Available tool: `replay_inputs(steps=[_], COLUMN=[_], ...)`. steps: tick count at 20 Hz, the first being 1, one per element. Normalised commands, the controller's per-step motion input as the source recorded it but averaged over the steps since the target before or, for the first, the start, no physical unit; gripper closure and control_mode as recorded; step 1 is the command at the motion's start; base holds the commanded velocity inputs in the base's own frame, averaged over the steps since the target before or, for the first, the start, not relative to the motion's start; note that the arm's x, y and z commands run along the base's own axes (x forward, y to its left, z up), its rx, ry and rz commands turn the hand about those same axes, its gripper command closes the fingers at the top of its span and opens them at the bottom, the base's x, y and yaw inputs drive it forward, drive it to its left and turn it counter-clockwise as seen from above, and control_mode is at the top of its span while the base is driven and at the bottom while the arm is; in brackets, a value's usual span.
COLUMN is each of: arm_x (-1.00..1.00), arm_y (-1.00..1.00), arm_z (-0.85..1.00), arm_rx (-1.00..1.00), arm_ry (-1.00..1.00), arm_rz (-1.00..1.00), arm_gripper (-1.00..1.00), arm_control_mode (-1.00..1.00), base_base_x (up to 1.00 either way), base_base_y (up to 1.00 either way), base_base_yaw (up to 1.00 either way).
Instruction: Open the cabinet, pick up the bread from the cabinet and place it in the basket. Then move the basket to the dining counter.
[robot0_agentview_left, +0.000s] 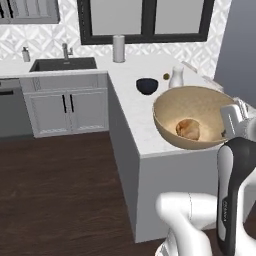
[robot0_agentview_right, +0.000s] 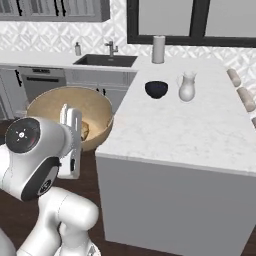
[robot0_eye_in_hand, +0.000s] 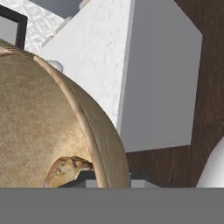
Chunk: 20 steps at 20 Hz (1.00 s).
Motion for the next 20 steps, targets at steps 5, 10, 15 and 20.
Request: replay_inputs(steps=[5,10,15,20], arm_x=[0.00,0.00,0.44,1.00], arm_y=[0.00,0.00,-0.13,-0.30], arm_z=[0.00,0.00,-0.06,-0.29], arm_rx=[0.00,0.00,0.00,0.00], arm_ry=[0.00,0.00,0.07,0.12], arm_rz=[0.00,0.00,0.00,0.03], arm_gripper=[1.00,1.00,1.00,1.00], arm_control_mode=[1.00,1.00,-1.00,-1.00], base_base_x=[0.48,0.59,0.18,0.00], base_base_y=[-0.73,-0.12,0.00,0.00], base_base_yaw=[0.02,0.01,0.00,0.00])
